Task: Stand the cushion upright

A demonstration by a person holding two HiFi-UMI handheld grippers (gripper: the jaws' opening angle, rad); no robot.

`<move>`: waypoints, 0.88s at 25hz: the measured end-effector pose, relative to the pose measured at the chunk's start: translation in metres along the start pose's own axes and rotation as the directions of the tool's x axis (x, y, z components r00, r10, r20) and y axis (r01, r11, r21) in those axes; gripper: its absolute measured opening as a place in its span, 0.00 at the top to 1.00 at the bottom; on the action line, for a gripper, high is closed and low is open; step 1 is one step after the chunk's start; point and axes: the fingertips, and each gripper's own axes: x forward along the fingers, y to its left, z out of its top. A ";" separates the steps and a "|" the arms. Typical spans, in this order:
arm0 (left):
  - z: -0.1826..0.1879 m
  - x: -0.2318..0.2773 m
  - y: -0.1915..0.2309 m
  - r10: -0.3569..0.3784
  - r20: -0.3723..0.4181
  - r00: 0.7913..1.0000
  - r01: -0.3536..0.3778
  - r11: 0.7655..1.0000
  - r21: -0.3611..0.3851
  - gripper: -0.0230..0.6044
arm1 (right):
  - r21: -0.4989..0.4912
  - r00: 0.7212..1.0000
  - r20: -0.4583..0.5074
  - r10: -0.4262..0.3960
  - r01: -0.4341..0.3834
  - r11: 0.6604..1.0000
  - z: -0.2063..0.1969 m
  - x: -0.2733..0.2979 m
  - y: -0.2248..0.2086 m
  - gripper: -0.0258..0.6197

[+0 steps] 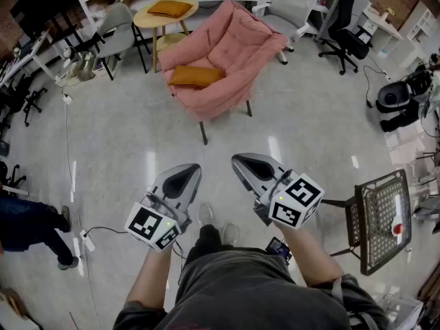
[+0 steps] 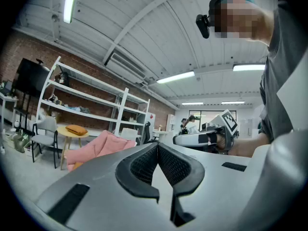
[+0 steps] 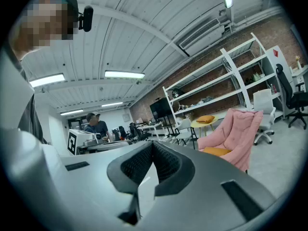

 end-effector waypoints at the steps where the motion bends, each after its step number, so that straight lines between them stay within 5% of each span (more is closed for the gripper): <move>1: 0.000 0.000 0.000 0.000 0.001 1.000 0.000 1.000 0.000 0.94 | -0.001 1.000 0.000 0.000 0.000 1.000 0.000 0.000 0.000 0.94; 14: -0.004 0.000 0.019 0.004 -0.004 1.000 -0.004 1.000 -0.005 0.94 | 0.013 1.000 -0.007 0.009 -0.009 1.000 -0.005 0.017 -0.006 0.94; 22: 0.004 0.011 0.079 0.000 0.008 1.000 0.000 1.000 -0.016 0.95 | 0.040 0.999 -0.030 -0.017 0.019 0.999 0.001 0.074 -0.033 0.93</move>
